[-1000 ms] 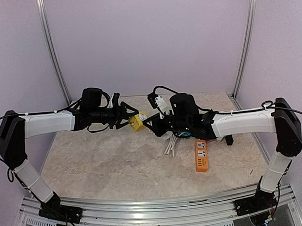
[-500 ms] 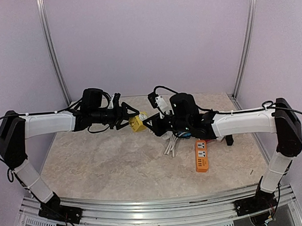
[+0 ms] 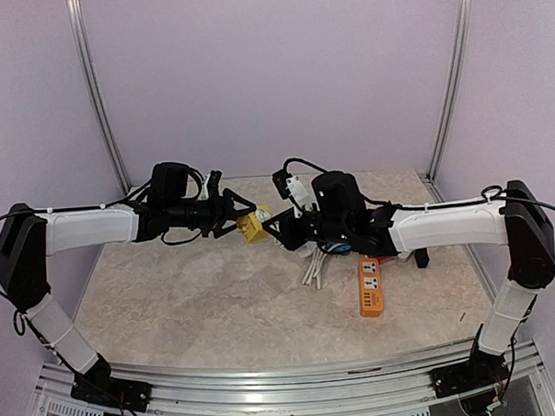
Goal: Pull the plug off the socket
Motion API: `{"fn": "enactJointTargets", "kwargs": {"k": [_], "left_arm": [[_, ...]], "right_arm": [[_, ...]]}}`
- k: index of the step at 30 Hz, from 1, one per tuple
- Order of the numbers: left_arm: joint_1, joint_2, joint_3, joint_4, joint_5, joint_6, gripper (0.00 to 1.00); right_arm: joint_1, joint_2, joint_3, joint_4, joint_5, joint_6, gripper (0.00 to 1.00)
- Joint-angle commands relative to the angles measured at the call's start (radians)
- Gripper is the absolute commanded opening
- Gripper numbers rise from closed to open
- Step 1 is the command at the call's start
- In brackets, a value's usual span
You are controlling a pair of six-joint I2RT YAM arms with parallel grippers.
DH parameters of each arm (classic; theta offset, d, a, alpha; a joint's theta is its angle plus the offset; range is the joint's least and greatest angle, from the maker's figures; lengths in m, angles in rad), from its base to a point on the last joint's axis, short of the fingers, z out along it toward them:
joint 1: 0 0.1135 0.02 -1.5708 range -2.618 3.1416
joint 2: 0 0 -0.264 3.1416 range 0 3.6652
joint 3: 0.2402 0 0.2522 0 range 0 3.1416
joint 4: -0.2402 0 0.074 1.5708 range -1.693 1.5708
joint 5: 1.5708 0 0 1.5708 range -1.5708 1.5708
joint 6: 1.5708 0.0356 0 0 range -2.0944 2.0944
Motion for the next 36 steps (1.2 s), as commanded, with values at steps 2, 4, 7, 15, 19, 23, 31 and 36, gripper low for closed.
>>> {"fn": "enactJointTargets", "kwargs": {"k": [2,4,7,15,19,23,31,36], "left_arm": [[-0.019,-0.023,-0.020,0.038,0.033,0.064,0.36],[-0.019,-0.033,-0.027,0.040,0.031,0.073,0.34],[-0.019,-0.038,-0.032,0.040,0.032,0.080,0.33],[-0.021,-0.049,-0.044,0.042,0.020,0.086,0.32],[-0.019,-0.048,-0.043,0.036,0.013,0.075,0.31],[-0.002,-0.042,-0.057,0.059,0.030,0.030,0.30],[0.024,-0.028,-0.089,0.122,0.064,-0.028,0.29],[0.031,-0.022,-0.100,0.144,0.077,-0.042,0.29]], "right_arm": [[-0.017,-0.044,-0.016,0.134,-0.076,0.099,0.00],[-0.033,-0.048,-0.036,0.173,-0.115,0.136,0.00],[-0.054,-0.051,-0.064,0.235,-0.168,0.194,0.00],[-0.086,-0.048,-0.097,0.311,-0.221,0.242,0.00],[-0.072,-0.043,-0.091,0.290,-0.196,0.204,0.00],[-0.023,-0.035,-0.049,0.175,-0.083,0.071,0.00],[0.059,-0.028,0.013,0.076,0.103,-0.072,0.00],[0.070,-0.025,0.022,0.046,0.140,-0.072,0.00]]}}
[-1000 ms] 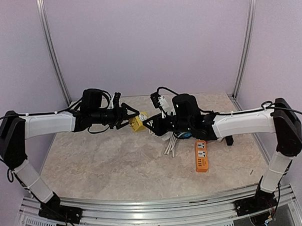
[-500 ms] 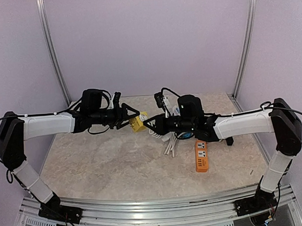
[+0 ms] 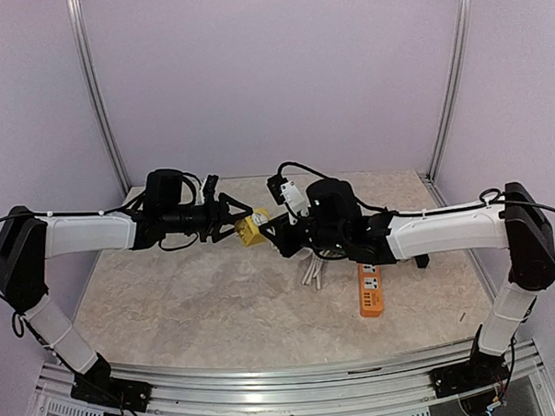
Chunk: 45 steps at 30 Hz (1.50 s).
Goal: Pull the plug off the socket
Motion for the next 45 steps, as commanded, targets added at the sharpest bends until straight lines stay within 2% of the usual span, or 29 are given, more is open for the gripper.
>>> {"fn": "enactJointTargets", "kwargs": {"k": [1,6,15,21,26,31,33,38,41,45], "left_arm": [[0.009,-0.004,-0.018,0.036,0.022,-0.019,0.29],[0.009,-0.006,-0.030,0.060,0.025,0.000,0.29],[0.005,-0.017,-0.058,0.095,0.026,0.029,0.28],[0.005,-0.017,-0.060,0.093,0.023,0.025,0.28],[0.006,-0.019,-0.050,0.082,0.016,0.023,0.28],[0.005,-0.019,-0.026,0.026,-0.004,0.063,0.28],[0.001,-0.023,-0.024,0.009,-0.023,0.077,0.27],[-0.010,-0.052,-0.020,-0.025,-0.089,0.113,0.24],[-0.011,-0.051,-0.011,-0.037,-0.090,0.121,0.24],[-0.027,-0.045,0.003,-0.063,-0.111,0.147,0.24]], "right_arm": [[0.022,-0.027,0.038,0.010,0.066,-0.024,0.00],[-0.005,-0.053,0.020,0.016,0.075,0.078,0.00],[-0.119,-0.083,-0.107,0.243,-0.165,0.314,0.00],[-0.109,-0.074,-0.086,0.186,-0.133,0.278,0.00],[-0.058,-0.074,-0.025,0.052,-0.014,0.168,0.00],[-0.051,-0.052,0.039,-0.086,0.094,0.179,0.00],[-0.050,-0.047,0.052,-0.118,0.111,0.180,0.09],[-0.052,-0.064,0.063,-0.121,0.058,0.155,0.46],[-0.061,-0.076,0.061,-0.130,0.043,0.151,0.62],[-0.070,-0.073,0.077,-0.160,-0.025,0.119,0.68]]}}
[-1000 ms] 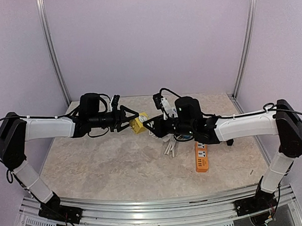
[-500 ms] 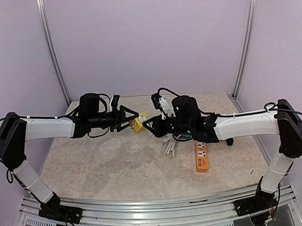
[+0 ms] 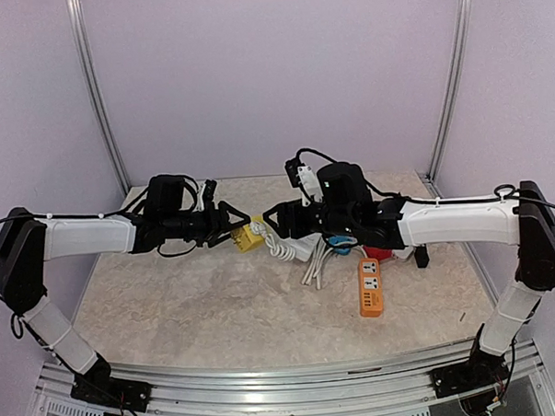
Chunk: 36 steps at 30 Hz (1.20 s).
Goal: Pull the plug off the socket
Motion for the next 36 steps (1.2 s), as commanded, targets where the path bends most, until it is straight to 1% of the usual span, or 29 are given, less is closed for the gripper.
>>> {"fn": "enactJointTargets", "kwargs": {"k": [1,4,7,10,13,17,19,23,31,33,35,36], "left_arm": [[-0.024,-0.033,0.041,-0.040,-0.038,0.063,0.24],[-0.044,-0.045,0.055,-0.088,-0.100,0.111,0.24],[-0.062,-0.050,0.083,-0.131,-0.136,0.154,0.24],[-0.079,-0.046,0.105,-0.170,-0.161,0.190,0.24],[-0.087,-0.050,0.107,-0.171,-0.174,0.195,0.24],[-0.092,-0.051,0.113,-0.174,-0.171,0.193,0.24],[-0.093,-0.049,0.116,-0.177,-0.167,0.191,0.24],[-0.099,-0.052,0.118,-0.178,-0.174,0.188,0.24],[-0.109,-0.054,0.121,-0.210,-0.176,0.196,0.24],[-0.111,-0.054,0.127,-0.215,-0.176,0.200,0.25],[-0.112,-0.054,0.130,-0.219,-0.177,0.203,0.24],[-0.113,-0.055,0.131,-0.219,-0.179,0.203,0.24]], "right_arm": [[-0.011,-0.021,0.050,-0.068,-0.067,-0.041,0.68],[-0.014,-0.017,0.069,-0.126,-0.109,-0.065,0.66],[-0.023,-0.004,0.090,-0.198,-0.166,-0.099,0.57],[-0.054,0.006,0.093,-0.230,-0.242,-0.091,0.53],[-0.073,0.012,0.089,-0.237,-0.320,-0.103,0.53],[-0.072,0.032,0.084,-0.226,-0.372,-0.101,0.57],[-0.073,0.051,0.091,-0.227,-0.380,-0.094,0.58],[-0.072,0.084,0.121,-0.235,-0.388,-0.096,0.54],[-0.063,0.142,0.168,-0.270,-0.389,-0.112,0.53],[-0.060,0.154,0.177,-0.273,-0.381,-0.111,0.48],[-0.058,0.161,0.178,-0.265,-0.378,-0.103,0.40],[-0.058,0.165,0.180,-0.266,-0.376,-0.099,0.38]]}}
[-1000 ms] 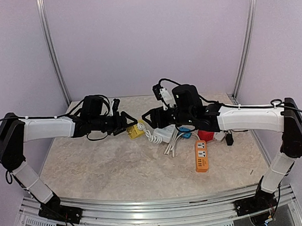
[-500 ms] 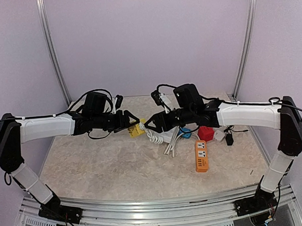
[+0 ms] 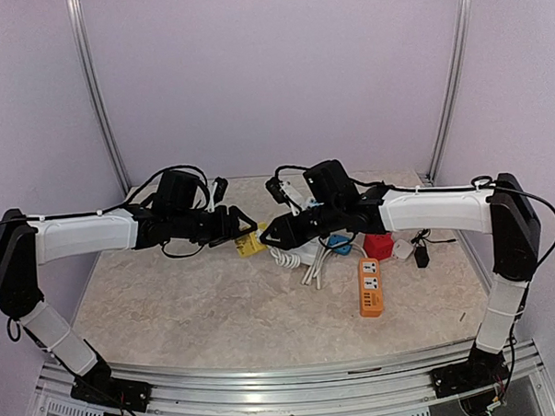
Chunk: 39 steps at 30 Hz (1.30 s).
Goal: Pull the plug off the socket
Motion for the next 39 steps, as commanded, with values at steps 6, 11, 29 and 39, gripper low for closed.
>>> {"fn": "enactJointTargets", "kwargs": {"k": [6,11,29,39], "left_arm": [[-0.013,-0.031,0.051,-0.002,0.011,0.030,0.24],[-0.015,-0.034,0.050,-0.005,0.010,0.037,0.24],[-0.001,-0.099,-0.032,0.108,0.100,0.051,0.24],[0.026,-0.089,-0.028,0.094,0.102,0.005,0.23]], "right_arm": [[0.018,0.047,0.031,-0.023,0.002,0.013,0.29],[0.018,0.047,0.027,-0.010,0.006,0.027,0.22],[-0.048,-0.014,-0.162,0.359,-0.215,0.219,0.00],[-0.005,-0.051,-0.122,0.230,0.006,0.099,0.00]]}}
